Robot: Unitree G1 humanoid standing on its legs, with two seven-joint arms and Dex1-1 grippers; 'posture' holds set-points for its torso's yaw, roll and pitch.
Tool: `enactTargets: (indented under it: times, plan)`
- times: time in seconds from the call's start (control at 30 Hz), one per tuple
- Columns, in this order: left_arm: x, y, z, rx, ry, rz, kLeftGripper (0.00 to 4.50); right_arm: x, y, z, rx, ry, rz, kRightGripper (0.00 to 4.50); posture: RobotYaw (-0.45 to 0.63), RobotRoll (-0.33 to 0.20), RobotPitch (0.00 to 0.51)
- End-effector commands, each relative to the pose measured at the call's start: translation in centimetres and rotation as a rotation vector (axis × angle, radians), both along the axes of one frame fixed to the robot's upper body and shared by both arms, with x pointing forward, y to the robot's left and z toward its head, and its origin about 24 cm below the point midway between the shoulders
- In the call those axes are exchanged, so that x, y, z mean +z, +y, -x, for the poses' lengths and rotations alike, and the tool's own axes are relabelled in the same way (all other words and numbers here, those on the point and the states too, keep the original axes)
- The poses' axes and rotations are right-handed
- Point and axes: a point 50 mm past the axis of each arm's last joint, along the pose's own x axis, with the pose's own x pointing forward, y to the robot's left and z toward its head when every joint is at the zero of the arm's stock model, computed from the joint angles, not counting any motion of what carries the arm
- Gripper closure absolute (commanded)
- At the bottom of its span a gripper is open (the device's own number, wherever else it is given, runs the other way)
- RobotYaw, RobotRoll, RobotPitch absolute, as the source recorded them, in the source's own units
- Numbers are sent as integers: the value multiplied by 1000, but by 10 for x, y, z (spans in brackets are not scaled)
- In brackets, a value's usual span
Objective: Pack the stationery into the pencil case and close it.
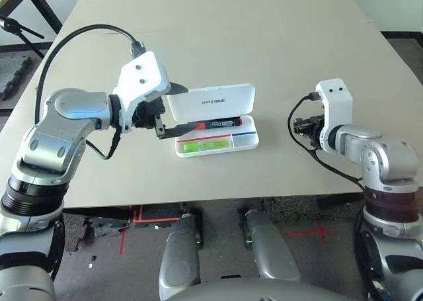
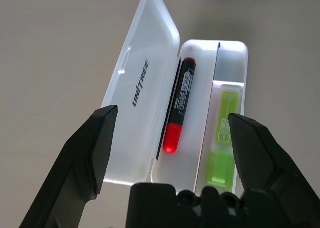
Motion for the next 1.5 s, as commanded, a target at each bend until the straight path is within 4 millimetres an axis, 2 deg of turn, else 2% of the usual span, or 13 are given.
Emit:
enactTargets:
  times: [0.03, 0.27, 0.43, 0.67, 1.0, 1.27, 1.5]
  plan:
    - [0, 2, 3, 1, 4, -15, 0, 21, 5, -2, 186, -85, 26, 4171, -79, 0, 223]
    - [3, 12, 4, 30, -3, -39, 0, 45, 7, 0, 573, -192, 201, 4171, -69, 0, 225]
    - [0, 24, 12, 30, 18, -77, 0, 53, 13, 5, 819, -204, 230, 4171, -53, 0, 226]
    - [-5, 31, 27, 7, 53, -93, 0, 55, 30, 1, 1042, -249, 236, 4171, -7, 0, 230]
    - [-11, 31, 36, 16, 62, -95, 0, 37, 64, -5, 1218, -265, 254, 4171, 40, 0, 230]
    - [-12, 30, 39, 30, 61, -92, 0, 19, 71, -6, 1252, -262, 289, 4171, 65, 0, 227]
    - [-13, 29, 38, 38, 58, -96, 0, 10, 79, -6, 1280, -256, 297, 4171, 66, 0, 224]
